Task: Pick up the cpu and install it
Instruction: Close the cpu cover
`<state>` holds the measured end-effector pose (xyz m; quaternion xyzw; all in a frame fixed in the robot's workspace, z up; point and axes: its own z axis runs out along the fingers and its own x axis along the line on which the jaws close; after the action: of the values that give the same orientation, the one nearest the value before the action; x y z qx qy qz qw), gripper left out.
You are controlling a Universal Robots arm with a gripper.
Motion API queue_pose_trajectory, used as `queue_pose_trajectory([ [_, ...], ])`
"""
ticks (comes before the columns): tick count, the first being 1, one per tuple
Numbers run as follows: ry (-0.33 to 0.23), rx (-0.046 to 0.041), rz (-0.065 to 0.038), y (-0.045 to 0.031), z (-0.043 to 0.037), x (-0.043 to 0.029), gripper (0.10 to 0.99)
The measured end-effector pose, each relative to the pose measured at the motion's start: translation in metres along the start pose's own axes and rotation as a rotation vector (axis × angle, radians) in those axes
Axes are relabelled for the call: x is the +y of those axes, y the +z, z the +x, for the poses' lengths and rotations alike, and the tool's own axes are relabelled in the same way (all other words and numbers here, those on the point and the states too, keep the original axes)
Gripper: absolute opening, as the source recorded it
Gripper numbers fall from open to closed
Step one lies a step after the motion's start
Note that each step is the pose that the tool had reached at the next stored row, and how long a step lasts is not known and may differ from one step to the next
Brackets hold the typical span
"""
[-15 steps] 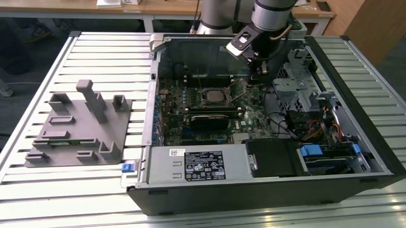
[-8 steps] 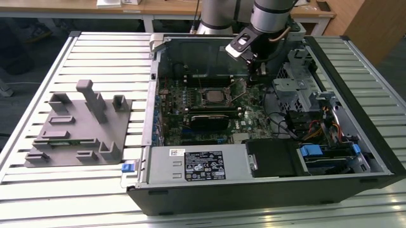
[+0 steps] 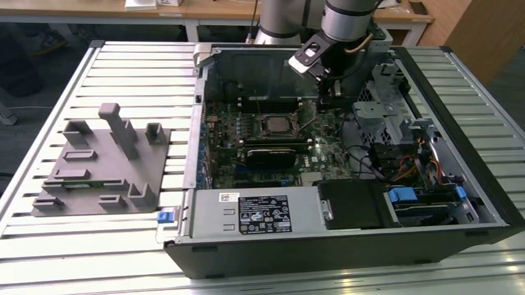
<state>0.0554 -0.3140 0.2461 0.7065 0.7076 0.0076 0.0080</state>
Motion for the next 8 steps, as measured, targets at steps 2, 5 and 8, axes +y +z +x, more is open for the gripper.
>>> queue_pose_trajectory([
  [2, 0.0, 0.0001, 0.006, -0.0016, 0.0001, -0.0012, 0.106],
  [5, 0.0, 0.0005, 0.008, -0.0019, 0.0001, -0.0067, 0.106],
  [8, 0.0, 0.0005, 0.008, -0.0021, 0.0001, -0.0195, 0.106],
])
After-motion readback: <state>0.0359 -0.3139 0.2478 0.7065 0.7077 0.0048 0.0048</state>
